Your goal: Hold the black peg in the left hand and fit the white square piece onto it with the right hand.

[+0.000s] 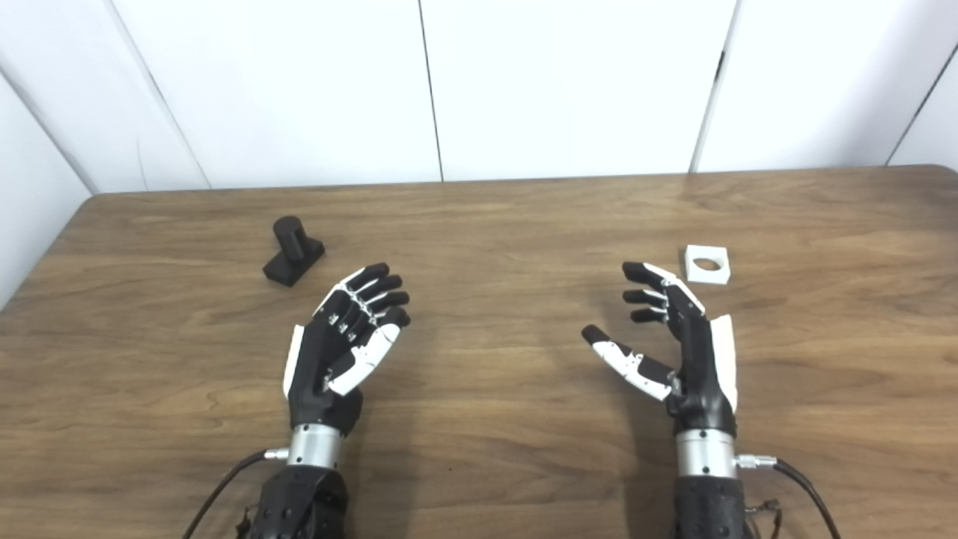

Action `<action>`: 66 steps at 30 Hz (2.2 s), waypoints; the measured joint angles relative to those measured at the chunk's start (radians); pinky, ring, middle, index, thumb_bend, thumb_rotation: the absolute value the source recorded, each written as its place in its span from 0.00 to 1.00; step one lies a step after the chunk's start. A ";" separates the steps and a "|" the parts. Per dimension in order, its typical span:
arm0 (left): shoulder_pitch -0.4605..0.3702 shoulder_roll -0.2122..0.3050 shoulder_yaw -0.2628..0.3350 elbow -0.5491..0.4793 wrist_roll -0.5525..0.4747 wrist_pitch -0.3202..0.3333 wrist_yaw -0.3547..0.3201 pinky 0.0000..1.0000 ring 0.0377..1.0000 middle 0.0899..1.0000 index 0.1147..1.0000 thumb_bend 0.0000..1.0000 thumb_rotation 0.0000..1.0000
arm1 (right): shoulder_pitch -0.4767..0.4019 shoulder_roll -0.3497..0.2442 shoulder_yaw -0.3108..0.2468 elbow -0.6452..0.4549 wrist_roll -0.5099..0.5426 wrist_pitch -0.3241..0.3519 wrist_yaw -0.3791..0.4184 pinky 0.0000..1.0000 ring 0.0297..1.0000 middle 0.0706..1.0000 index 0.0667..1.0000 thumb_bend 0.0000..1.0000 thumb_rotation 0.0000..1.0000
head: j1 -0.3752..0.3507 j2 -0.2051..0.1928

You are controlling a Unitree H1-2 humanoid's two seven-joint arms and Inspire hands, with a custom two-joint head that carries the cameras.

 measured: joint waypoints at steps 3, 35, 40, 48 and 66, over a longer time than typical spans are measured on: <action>-0.001 0.000 -0.004 0.004 0.015 -0.003 0.004 0.58 0.65 0.67 0.64 0.53 0.13 | 0.001 -0.002 -0.006 0.000 0.009 -0.001 0.000 0.60 0.67 0.74 0.71 0.58 0.22 | 0.076 -0.020; -0.027 0.041 -0.025 0.018 0.108 0.027 0.017 0.52 0.67 0.69 0.66 0.59 0.21 | -0.010 -0.042 -0.057 0.033 0.111 -0.078 0.007 0.57 0.67 0.74 0.71 0.60 0.17 | 0.170 -0.046; -0.035 0.127 -0.016 -0.044 0.178 0.118 0.003 0.54 0.67 0.67 0.62 0.55 0.15 | -0.010 -0.048 -0.060 0.034 0.114 -0.078 0.008 0.56 0.67 0.73 0.71 0.60 0.17 | 0.170 -0.048; -0.066 0.185 -0.032 -0.071 0.295 0.173 0.002 0.54 0.64 0.65 0.61 0.62 0.06 | -0.014 -0.060 -0.061 0.038 0.125 -0.079 0.013 0.56 0.67 0.74 0.71 0.60 0.17 | 0.176 -0.048; -0.114 0.203 -0.016 -0.136 0.598 0.292 0.065 0.59 0.67 0.67 0.61 0.63 0.14 | -0.018 -0.068 -0.067 0.042 0.139 -0.077 0.028 0.55 0.67 0.75 0.71 0.60 0.15 | 0.186 -0.051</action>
